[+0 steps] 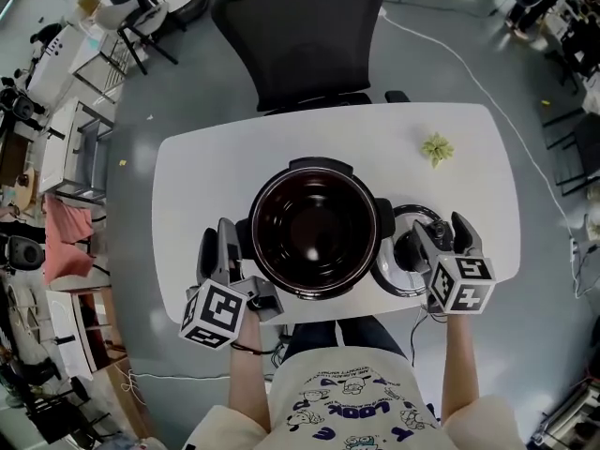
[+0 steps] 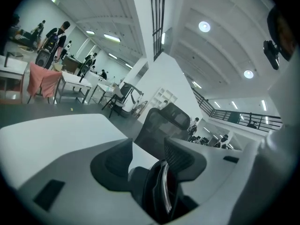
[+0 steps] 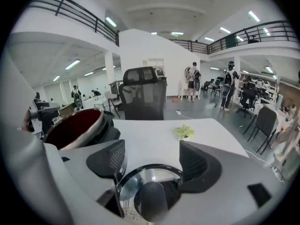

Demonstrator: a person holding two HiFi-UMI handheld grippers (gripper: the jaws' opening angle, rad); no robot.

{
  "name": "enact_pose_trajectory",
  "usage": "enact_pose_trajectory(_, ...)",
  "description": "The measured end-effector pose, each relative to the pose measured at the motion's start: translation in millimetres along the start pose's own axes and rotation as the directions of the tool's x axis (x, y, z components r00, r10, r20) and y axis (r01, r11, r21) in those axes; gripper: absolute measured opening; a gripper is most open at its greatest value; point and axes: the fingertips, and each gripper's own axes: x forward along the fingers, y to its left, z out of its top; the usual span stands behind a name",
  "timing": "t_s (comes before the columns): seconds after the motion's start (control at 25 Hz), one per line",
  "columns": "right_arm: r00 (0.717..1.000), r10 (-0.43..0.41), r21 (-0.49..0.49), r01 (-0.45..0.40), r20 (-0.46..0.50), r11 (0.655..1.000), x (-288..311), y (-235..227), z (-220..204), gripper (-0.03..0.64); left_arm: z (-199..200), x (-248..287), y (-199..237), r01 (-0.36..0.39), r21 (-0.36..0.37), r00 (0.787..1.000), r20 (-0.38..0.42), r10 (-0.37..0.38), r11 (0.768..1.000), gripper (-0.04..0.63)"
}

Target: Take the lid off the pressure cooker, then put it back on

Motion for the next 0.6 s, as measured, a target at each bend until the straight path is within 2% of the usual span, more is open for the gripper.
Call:
enact_pose_trajectory(0.16, 0.988, 0.005, -0.023, -0.002, 0.152, 1.0, -28, 16, 60, 0.367, 25, -6, -26, 0.044, 0.113, 0.997, 0.065, -0.052, 0.993, 0.204)
enact_pose_trajectory(0.32, 0.96, 0.021, -0.047, -0.008, 0.278, 0.999, -51, 30, 106, 0.353, 47, -10, -61, 0.105, 0.202, 0.985, 0.114, -0.13, 0.974, 0.202)
enact_pose_trajectory(0.44, 0.934, 0.028, -0.048, -0.012, 0.357, 0.999, -64, 38, 132, 0.323, 59, -13, -91, 0.147, 0.276, 0.97, 0.147, -0.193, 0.95, 0.199)
enact_pose_trajectory(0.6, 0.89, 0.04, -0.046, -0.022, 0.455, 0.999, -82, 51, 158, 0.287, 72, -23, -129, 0.197, 0.373, 0.942, 0.183, -0.28, 0.907, 0.18)
